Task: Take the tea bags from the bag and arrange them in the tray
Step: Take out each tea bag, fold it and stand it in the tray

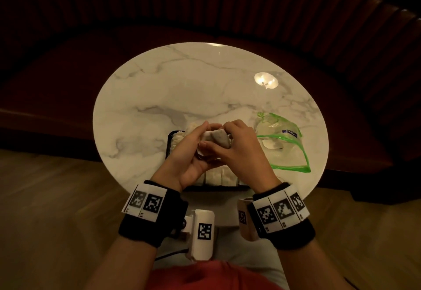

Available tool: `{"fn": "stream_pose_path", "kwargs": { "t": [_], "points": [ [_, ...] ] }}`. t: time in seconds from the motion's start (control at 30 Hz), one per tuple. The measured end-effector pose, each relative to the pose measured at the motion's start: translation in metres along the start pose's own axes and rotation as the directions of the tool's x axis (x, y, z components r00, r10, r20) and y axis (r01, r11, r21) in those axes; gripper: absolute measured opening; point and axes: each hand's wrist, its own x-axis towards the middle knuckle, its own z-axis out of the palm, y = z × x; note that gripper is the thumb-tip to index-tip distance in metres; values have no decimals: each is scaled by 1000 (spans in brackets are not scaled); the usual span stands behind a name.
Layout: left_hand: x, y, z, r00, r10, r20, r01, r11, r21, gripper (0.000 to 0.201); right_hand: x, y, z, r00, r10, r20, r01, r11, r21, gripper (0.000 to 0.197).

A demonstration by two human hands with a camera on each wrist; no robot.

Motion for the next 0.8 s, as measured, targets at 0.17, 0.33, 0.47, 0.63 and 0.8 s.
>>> {"fn": "stream_pose_path", "kwargs": {
  "t": [0.17, 0.33, 0.47, 0.63, 0.8],
  "points": [
    [3, 3, -5, 998, 2, -61, -7, 997, -71, 26, -1, -2, -10, 997, 8, 76, -17, 992, 123, 51],
    [-2, 8, -6, 997, 69, -31, -73, 985, -155, 28, -7, 2, -5, 978, -202, 43, 201, 979, 29, 44],
    [-5, 9, -8, 998, 69, -12, -70, 982, -174, 27, -8, 1, 2, 970, -242, -23, 242, 970, 11, 30],
    [-8, 5, -18, 999, 33, -21, -36, 980, -197, 30, -12, -5, -2, 996, -85, -19, 87, 953, 290, 17],
    [-12, 5, -22, 995, 82, -55, -86, 992, -91, 40, -9, -5, 3, 988, 152, -3, -124, 817, 563, 16]
  ]
}}
